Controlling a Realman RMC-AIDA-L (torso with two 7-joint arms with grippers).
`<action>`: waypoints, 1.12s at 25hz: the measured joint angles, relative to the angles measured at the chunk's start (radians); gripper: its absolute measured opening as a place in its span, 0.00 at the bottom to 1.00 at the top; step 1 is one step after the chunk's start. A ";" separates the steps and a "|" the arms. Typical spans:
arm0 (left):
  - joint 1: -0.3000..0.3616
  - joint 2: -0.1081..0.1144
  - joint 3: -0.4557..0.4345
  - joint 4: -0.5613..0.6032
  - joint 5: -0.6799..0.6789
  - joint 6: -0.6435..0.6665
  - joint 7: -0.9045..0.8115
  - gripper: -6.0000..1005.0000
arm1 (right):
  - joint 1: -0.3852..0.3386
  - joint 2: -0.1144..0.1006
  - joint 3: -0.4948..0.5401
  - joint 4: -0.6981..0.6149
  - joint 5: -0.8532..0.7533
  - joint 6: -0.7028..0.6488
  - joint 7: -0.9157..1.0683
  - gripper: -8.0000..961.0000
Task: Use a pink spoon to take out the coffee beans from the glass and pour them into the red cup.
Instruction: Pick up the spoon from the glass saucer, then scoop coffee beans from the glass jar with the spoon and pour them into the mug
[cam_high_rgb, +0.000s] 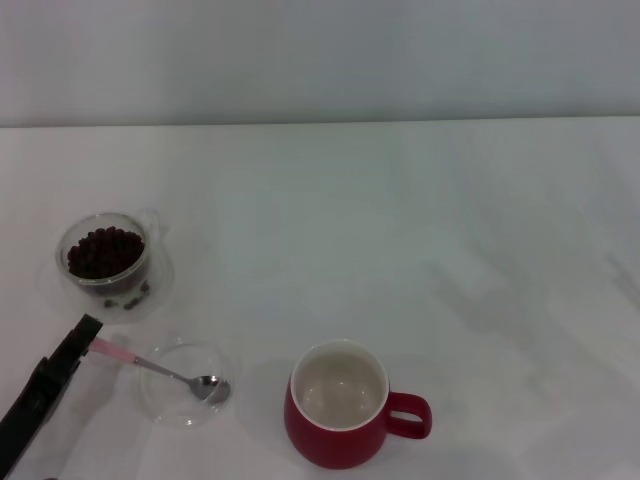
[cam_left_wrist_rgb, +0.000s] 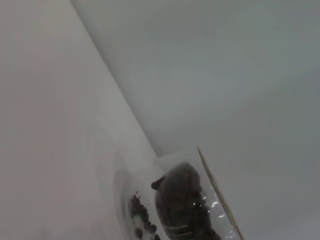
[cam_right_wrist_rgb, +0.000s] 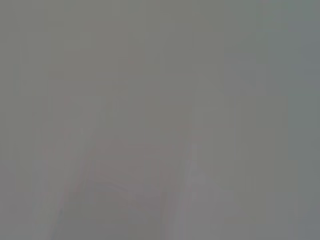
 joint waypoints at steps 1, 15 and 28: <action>0.000 0.000 0.000 0.002 0.000 0.000 0.000 0.42 | 0.000 0.000 0.000 0.000 0.000 0.000 0.000 0.77; 0.010 0.000 -0.002 0.018 -0.001 -0.012 -0.003 0.13 | 0.003 0.009 0.012 -0.002 0.000 -0.001 -0.026 0.77; 0.113 0.007 0.037 0.186 0.008 0.136 -0.079 0.13 | 0.000 0.016 0.011 -0.009 0.000 -0.015 -0.026 0.77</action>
